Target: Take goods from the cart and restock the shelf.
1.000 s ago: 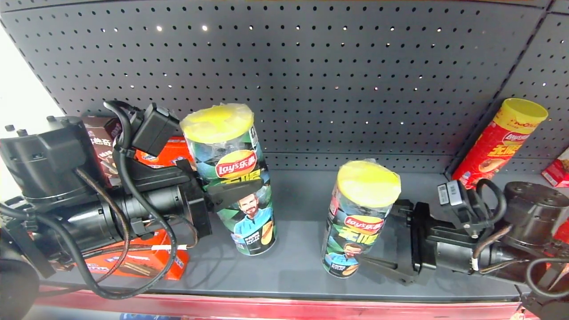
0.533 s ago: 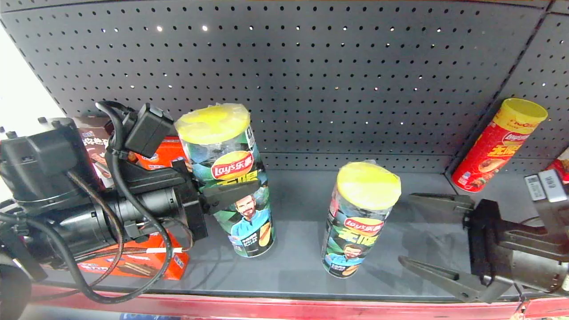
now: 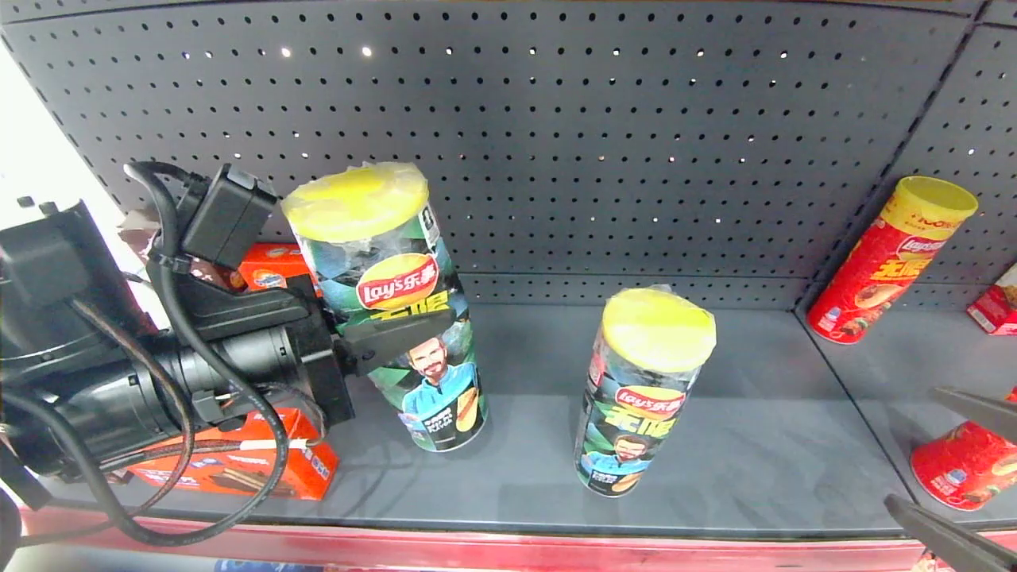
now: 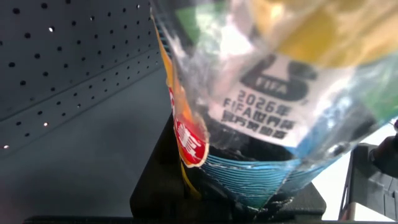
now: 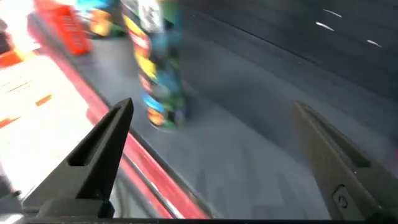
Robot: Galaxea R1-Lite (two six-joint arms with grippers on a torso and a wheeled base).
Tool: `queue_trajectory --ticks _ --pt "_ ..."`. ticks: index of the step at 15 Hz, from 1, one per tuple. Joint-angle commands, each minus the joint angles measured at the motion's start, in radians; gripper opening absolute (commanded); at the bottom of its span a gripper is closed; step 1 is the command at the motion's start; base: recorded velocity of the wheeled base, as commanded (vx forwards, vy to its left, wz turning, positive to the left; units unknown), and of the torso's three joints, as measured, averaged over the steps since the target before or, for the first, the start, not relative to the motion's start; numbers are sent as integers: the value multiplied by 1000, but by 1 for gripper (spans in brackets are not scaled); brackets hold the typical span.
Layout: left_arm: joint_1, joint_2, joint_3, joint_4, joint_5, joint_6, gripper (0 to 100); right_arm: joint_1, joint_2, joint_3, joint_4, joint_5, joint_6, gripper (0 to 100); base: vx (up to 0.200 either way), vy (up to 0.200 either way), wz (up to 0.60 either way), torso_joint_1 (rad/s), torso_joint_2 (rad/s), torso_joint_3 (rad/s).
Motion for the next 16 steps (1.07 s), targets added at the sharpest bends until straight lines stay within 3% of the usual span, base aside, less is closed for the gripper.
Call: queue_trajectory --ticks 1,4,5,11,13,14,16 --pt "-2 -13 0 1 0 -1 0 -3 -287 104 128 -151 47 100 0 0 0 0 0 0" --pt "-5 -12 -7 4 -1 -1 0 -12 -447 133 313 -209 98 100 0 0 0 0 0 0" --pt "-5 -12 -7 4 -1 -1 0 -12 -447 133 313 -209 98 100 0 0 0 0 0 0" --pt "-16 -12 5 7 6 1 0 -135 -700 211 573 -266 116 100 0 0 0 0 0 0" --pt "-16 -12 13 7 6 1 0 -138 -711 211 643 -378 170 100 0 0 0 0 0 0" --pt "-16 -9 14 9 5 1 0 -161 -708 211 645 -376 171 100 0 0 0 0 0 0" --pt "-16 -7 14 7 5 1 0 -293 -654 211 645 -373 167 100 0 0 0 0 0 0"
